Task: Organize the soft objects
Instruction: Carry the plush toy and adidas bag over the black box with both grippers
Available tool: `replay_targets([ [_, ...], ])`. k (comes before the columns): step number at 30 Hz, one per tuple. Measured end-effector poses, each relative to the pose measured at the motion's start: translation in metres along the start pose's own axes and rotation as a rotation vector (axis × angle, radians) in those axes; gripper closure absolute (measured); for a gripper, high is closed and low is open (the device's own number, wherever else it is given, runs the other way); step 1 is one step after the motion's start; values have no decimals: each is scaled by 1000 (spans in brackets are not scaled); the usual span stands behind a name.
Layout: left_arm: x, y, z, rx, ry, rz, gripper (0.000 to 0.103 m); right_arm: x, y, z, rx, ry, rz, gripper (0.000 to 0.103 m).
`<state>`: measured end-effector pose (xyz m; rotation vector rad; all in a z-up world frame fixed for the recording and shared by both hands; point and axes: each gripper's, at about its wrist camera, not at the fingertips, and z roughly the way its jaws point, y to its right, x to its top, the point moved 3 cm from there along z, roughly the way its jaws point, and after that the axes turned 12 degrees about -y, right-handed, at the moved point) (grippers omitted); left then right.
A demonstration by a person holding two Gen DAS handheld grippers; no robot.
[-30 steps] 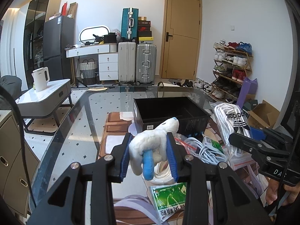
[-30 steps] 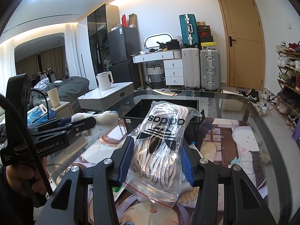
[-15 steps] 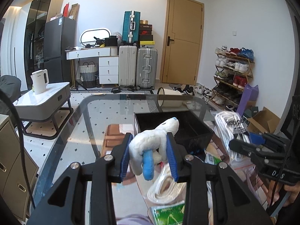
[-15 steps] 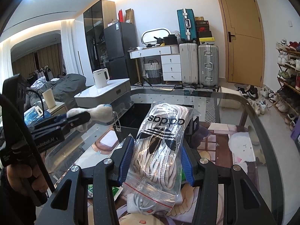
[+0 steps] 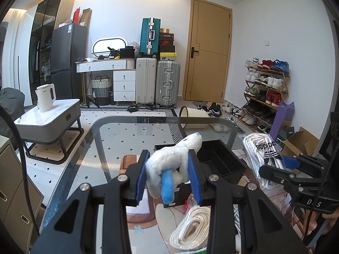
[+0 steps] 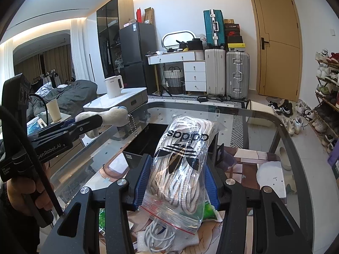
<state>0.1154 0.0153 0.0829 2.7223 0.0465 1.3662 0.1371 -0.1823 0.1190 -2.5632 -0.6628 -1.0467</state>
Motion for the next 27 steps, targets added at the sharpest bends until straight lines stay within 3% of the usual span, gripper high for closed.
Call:
replay_targets([
  [27, 18, 0, 57, -2, -29, -21, 69, 49, 23, 57, 13, -82, -42, 55],
])
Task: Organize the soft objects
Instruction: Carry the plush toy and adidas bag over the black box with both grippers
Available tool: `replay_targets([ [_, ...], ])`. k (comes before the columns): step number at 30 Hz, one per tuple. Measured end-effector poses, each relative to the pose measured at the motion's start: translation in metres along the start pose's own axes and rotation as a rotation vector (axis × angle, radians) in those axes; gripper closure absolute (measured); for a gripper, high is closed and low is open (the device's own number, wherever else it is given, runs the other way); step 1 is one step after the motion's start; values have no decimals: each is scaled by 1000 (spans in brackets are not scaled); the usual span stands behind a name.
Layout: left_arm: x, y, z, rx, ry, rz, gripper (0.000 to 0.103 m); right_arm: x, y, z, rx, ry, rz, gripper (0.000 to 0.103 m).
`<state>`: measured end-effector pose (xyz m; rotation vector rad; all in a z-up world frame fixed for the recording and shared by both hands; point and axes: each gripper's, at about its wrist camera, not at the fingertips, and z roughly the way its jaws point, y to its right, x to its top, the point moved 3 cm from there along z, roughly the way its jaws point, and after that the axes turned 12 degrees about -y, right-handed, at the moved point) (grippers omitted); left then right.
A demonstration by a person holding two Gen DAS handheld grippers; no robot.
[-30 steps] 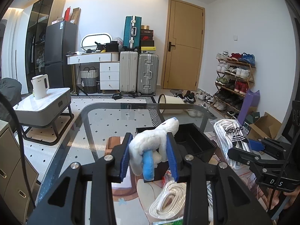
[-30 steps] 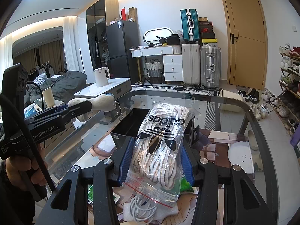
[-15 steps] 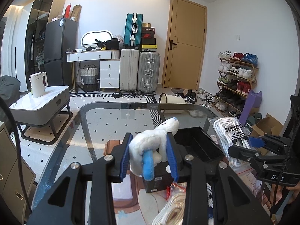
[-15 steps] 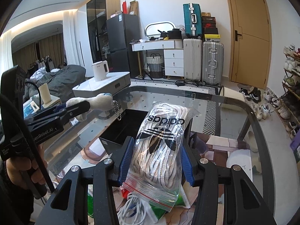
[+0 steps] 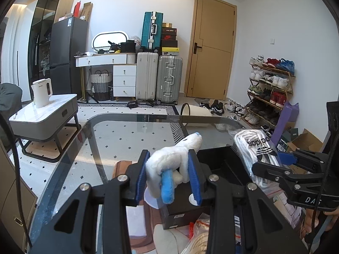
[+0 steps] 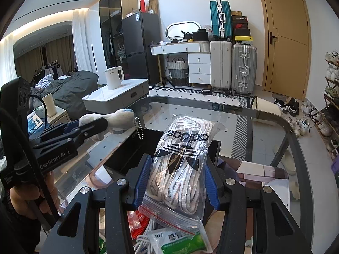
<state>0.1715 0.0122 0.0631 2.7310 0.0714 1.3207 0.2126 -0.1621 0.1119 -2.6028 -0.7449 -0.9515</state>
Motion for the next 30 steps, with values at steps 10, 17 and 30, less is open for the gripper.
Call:
replay_targets([
  [10, 6, 14, 22, -8, -30, 19, 69, 9, 13, 16, -18, -21, -4, 55],
  [17, 8, 21, 35, 2, -50, 45, 69, 9, 9, 28, -45, -40, -34, 55],
  [30, 3, 24, 53, 12, -92, 56, 69, 9, 5, 51, -52, -90, -61, 55],
])
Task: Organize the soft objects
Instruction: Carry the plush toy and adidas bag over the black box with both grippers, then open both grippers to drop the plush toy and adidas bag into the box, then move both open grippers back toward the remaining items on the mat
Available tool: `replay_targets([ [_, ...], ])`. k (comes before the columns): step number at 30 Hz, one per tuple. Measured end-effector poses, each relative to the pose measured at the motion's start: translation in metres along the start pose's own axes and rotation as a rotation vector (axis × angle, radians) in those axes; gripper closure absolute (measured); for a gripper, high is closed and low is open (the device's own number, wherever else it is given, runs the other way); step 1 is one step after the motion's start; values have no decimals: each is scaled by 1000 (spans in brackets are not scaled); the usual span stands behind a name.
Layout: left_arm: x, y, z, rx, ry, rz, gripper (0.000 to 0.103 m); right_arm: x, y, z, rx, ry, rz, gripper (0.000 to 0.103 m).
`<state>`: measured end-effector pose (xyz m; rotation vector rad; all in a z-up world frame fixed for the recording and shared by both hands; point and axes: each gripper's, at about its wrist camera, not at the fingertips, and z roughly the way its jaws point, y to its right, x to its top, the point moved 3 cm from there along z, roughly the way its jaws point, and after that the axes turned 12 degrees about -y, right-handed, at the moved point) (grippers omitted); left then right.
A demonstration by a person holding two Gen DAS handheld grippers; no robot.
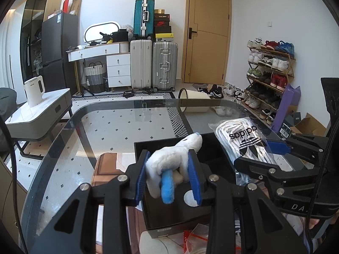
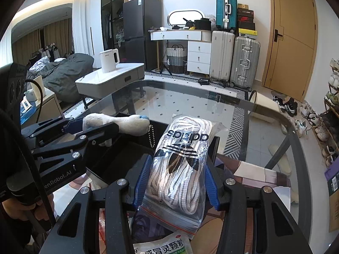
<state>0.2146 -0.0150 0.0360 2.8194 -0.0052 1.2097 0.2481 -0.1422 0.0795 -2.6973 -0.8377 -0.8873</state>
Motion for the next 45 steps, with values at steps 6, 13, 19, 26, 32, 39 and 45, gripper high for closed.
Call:
replay_targets([
  [6, -5, -1, 5, 6, -16, 8, 69, 0, 3, 10, -2, -22, 5, 55],
  [13, -6, 0, 10, 10, -38, 16, 67, -1, -1, 15, -10, -34, -22, 50],
  [19, -6, 5, 3, 0, -30, 49, 54, -4, 7, -9, -13, 38, 11, 21],
  [26, -7, 7, -21, 3, 11, 43, 3, -17, 19, -49, 14, 97, 89, 3],
  [32, -13, 2, -45, 2, 46, 11, 0, -38, 11, -75, 58, 114, 127, 1],
  [39, -25, 1, -72, 3, 53, 15, 0, -61, -2, -100, 61, 155, 157, 1],
  [45, -41, -1, -90, 13, 55, 20, 0, -80, -5, -106, 55, 162, 173, 1],
])
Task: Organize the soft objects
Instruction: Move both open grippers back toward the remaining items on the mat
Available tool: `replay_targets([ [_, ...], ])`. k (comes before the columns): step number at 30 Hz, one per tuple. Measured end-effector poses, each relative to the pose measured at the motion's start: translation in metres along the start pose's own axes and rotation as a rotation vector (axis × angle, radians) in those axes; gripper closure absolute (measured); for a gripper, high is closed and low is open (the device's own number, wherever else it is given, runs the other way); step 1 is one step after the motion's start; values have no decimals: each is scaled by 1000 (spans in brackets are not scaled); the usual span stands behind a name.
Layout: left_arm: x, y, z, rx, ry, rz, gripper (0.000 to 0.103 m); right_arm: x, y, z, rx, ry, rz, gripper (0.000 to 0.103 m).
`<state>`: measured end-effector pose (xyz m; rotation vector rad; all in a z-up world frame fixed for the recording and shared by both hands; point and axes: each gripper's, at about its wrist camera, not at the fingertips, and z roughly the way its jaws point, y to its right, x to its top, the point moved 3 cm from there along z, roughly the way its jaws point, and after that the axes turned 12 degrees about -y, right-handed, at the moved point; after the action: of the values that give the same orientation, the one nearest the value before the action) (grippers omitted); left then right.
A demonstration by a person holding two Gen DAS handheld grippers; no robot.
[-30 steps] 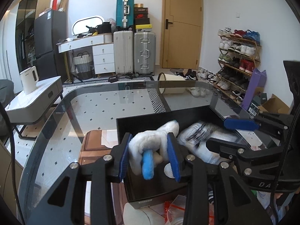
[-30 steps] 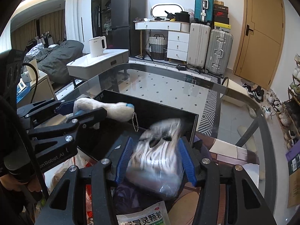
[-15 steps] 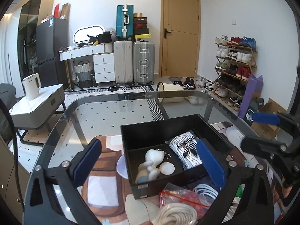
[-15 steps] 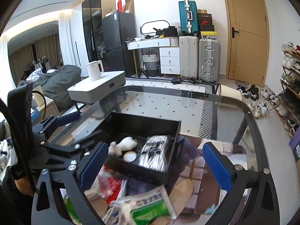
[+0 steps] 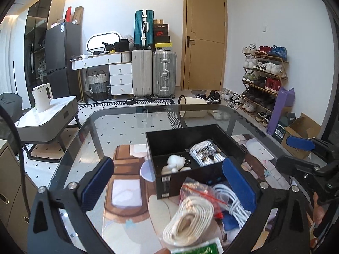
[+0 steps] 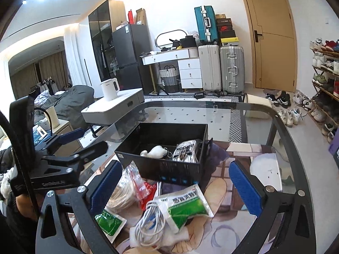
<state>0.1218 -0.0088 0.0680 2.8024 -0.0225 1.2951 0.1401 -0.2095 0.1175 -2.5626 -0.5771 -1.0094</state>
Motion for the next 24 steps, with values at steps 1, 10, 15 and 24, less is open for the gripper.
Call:
replay_targets([
  [1, -3, 0, -2, 3, -4, 3, 0, -4, 0, -2, 1, 2, 5, 1],
  [10, -30, 2, -13, 3, -30, 8, 0, -27, -5, -10, -2, -3, 27, 1],
  [15, -47, -3, -20, -4, -43, -10, 0, -40, -6, -13, -14, -8, 36, 1],
  [24, -73, -14, -20, 8, -79, -31, 0, -58, -10, -2, -21, -41, 35, 1],
])
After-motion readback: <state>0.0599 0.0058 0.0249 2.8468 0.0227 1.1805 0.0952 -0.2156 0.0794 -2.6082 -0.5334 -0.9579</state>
